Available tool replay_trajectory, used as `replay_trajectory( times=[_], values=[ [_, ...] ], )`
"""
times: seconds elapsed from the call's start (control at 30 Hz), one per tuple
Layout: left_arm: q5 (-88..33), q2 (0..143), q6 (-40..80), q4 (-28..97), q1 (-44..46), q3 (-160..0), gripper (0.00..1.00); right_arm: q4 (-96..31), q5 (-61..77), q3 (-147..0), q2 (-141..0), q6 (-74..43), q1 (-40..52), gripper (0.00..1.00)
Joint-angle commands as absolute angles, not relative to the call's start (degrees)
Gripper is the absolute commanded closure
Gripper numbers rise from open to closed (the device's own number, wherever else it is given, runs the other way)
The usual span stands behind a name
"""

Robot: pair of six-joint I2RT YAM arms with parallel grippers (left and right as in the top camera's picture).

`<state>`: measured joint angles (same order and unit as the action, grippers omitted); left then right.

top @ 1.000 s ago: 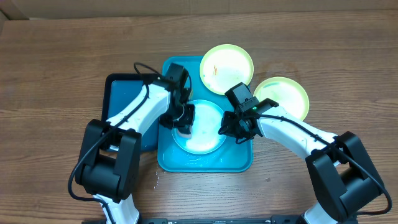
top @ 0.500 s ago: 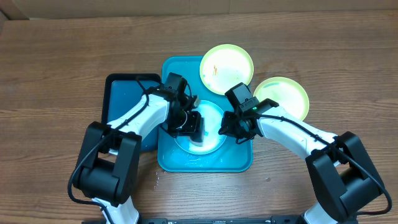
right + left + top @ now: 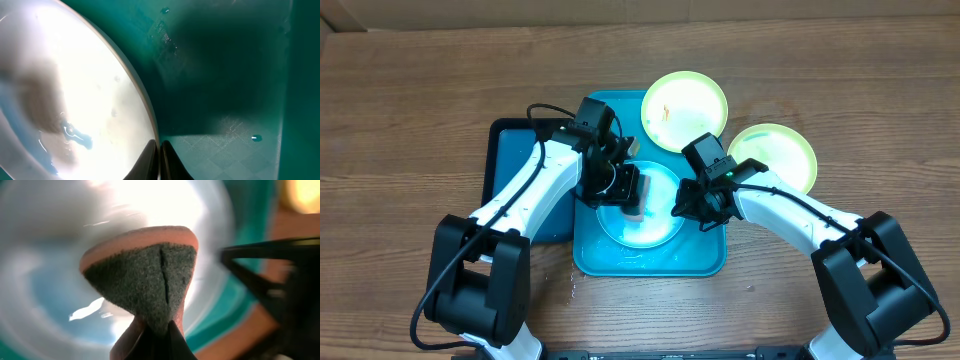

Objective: Clean dirty plates on tray and stack at the side
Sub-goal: 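Scrub the white plate with the sponge in the left gripper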

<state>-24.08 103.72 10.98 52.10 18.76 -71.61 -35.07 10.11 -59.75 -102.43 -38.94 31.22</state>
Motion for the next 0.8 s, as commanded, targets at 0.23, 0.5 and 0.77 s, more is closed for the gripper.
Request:
replay_trajectory(
  times=[0.23, 0.5, 0.77],
  values=[
    [-12.71, 106.39, 14.52, 44.71, 21.12, -64.4, 0.96, -34.57, 10.09, -59.2, -102.67, -39.03, 31.55, 0.96],
    [-21.98, 109.19, 14.79, 40.6, 22.33, -61.98, 0.96, -34.54, 10.09, -59.2, -102.67, -39.03, 31.55, 0.96],
    [-42.02, 108.18, 10.26, 39.16, 22.09, -65.23, 0.96, -34.57, 10.09, -59.2, -102.67, -39.03, 31.55, 0.96]
  ],
)
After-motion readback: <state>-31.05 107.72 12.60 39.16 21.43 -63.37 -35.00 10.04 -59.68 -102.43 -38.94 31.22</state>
